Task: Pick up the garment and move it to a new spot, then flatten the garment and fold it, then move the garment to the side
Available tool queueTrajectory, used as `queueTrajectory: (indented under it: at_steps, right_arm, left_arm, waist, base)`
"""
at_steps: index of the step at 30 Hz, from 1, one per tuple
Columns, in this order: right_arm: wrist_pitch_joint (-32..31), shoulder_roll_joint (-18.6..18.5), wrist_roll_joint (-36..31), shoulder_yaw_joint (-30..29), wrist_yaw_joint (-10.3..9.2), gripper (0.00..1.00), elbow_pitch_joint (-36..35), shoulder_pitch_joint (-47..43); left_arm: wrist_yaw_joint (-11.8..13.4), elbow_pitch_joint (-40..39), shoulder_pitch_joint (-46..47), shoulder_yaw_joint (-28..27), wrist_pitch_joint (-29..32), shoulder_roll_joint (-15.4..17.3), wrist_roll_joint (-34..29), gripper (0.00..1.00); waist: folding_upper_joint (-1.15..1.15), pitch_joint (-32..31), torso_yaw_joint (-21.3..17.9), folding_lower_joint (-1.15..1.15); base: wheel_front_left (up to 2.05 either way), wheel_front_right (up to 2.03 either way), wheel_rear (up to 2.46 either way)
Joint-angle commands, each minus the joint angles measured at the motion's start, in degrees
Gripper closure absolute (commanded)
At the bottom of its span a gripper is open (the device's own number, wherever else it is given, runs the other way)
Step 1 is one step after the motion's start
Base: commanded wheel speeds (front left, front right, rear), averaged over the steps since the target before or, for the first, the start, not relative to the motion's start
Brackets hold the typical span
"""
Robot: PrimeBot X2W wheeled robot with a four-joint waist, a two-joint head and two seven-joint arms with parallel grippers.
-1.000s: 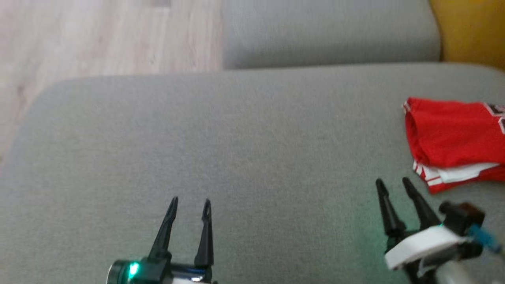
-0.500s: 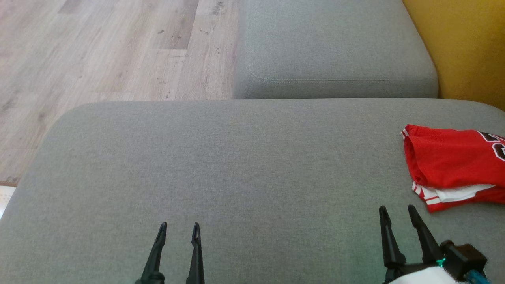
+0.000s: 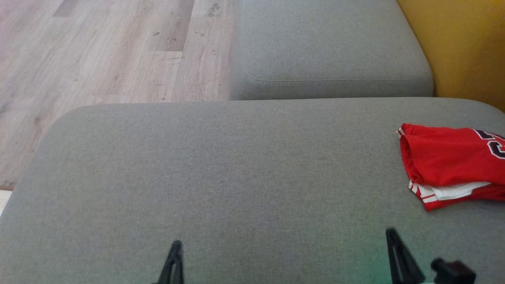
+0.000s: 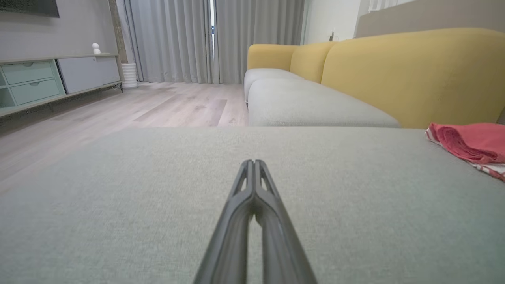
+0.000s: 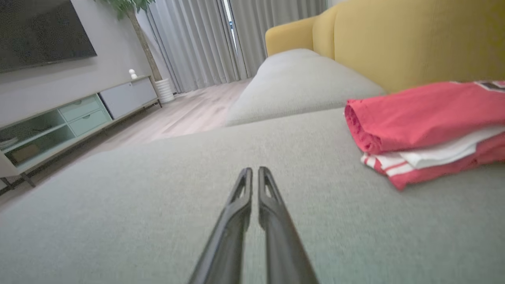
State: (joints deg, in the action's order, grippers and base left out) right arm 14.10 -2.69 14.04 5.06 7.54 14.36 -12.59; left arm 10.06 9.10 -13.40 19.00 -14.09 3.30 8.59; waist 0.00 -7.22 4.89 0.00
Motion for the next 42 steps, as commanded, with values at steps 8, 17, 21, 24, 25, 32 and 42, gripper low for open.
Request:
queueTrajectory:
  at_steps: [8,17,21,24,25,32,42]
  right_arm:
    - [-1.02,-0.20,4.95,-0.45,0.00,1.00,-0.48,1.24]
    - [-2.29,-0.42,10.81,-1.01,-0.01,1.00,-0.44,2.60]
    - [-2.86,-0.50,13.40,-1.28,-0.01,1.00,-0.43,3.19]
    - [-3.30,-0.56,15.33,-1.49,-0.01,1.00,-0.43,3.63]
    - [-3.45,-0.57,15.98,-1.56,-0.01,1.00,-0.43,3.78]
    - [-4.33,-0.67,19.83,-1.99,-0.01,1.00,-0.43,4.66]
    - [-5.85,-0.80,26.19,-2.75,-0.02,1.00,-0.44,6.13]
  left_arm:
    - [-0.89,-0.26,1.04,-1.08,0.78,0.30,5.40,1.00]
    - [-2.25,0.39,2.56,-2.45,1.93,0.60,11.82,1.00]
    - [-2.85,0.66,3.23,-3.08,2.45,0.72,14.65,1.00]
    - [-3.28,0.84,3.71,-3.57,2.84,0.80,16.76,1.00]
    - [-3.42,0.89,3.87,-3.73,2.98,0.83,17.47,1.00]
    - [-4.28,1.22,4.83,-4.72,3.79,0.98,21.68,1.00]
    - [-5.69,1.51,6.36,-6.46,5.18,1.17,28.60,1.00]
  waist:
    - [0.00,0.46,-0.30,0.00]
    - [0.00,0.98,-0.65,0.00]
    - [0.00,1.22,-0.80,0.00]
    - [0.00,1.39,-0.92,0.00]
    - [0.00,1.45,-0.96,0.00]
    - [0.00,1.81,-1.19,0.00]
    - [0.00,2.40,-1.58,0.00]
  base:
    - [0.00,0.00,0.00]
    - [0.00,0.00,0.00]
    - [0.00,0.00,0.00]
    - [0.00,0.00,0.00]
    - [0.00,0.00,0.00]
    - [0.00,0.00,0.00]
    - [0.00,0.00,0.00]
